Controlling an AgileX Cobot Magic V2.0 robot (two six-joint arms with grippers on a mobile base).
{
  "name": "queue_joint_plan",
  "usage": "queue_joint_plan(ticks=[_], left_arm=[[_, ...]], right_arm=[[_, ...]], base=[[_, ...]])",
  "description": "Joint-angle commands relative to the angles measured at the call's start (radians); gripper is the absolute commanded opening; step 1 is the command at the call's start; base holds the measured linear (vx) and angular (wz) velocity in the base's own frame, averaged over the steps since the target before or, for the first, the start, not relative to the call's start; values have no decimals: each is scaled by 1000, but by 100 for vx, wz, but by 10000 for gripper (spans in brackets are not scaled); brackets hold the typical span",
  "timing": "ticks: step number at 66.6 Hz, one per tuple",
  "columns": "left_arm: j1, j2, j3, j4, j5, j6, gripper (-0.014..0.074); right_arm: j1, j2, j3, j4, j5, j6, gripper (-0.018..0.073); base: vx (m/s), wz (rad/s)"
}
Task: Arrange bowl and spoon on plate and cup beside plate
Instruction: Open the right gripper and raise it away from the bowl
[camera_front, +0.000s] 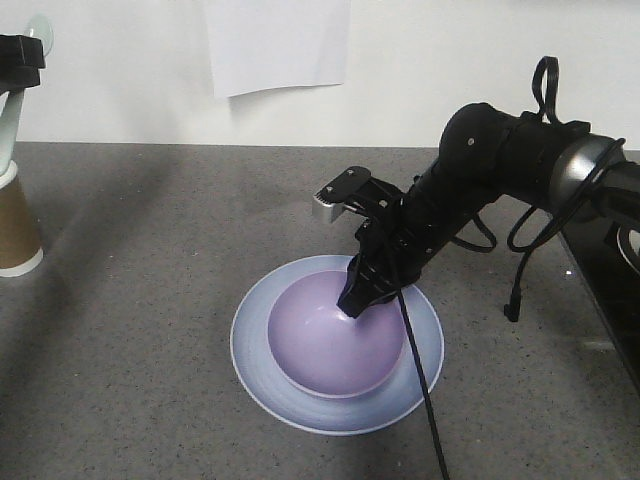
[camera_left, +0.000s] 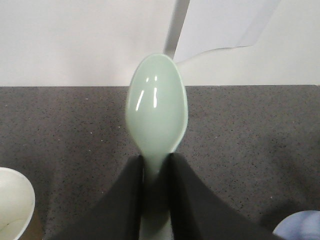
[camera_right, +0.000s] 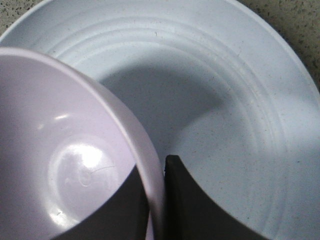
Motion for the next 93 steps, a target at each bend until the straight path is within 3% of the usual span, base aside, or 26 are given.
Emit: queue_joint_plan(ticks=[1, 34, 55, 69, 79, 84, 89, 93], left_arm=[[-1, -29, -27, -26, -59, 1, -6], [-1, -29, -27, -26, -59, 1, -6], [-1, -29, -27, -26, -58, 1, -6], [-1, -29, -27, -26, -15, 1, -6], [-1, -30, -27, -35, 69, 63, -6], [-1, -30, -27, -80, 113, 121, -6], [-1, -30, -27, -178, 155, 210, -6], [-1, -30, -27, -272, 190, 291, -6]], right_arm=[[-1, -48, -36, 21, -27, 5, 58], [-5, -56, -38, 20, -117, 29, 355], [-6, -117, -193, -89, -110, 141, 384], [-8, -258, -265, -196, -99, 257, 339], [-8, -422, -262, -214, -108, 288, 198], [-8, -508, -262, -214, -122, 309, 102], [-8, -580, -262, -221, -124, 321, -11], [-8, -648, -252, -246, -118, 355, -13]], base=[[0, 0], [0, 0], [0, 0], [0, 0], [0, 0], [0, 0], [0, 0], [0, 0]])
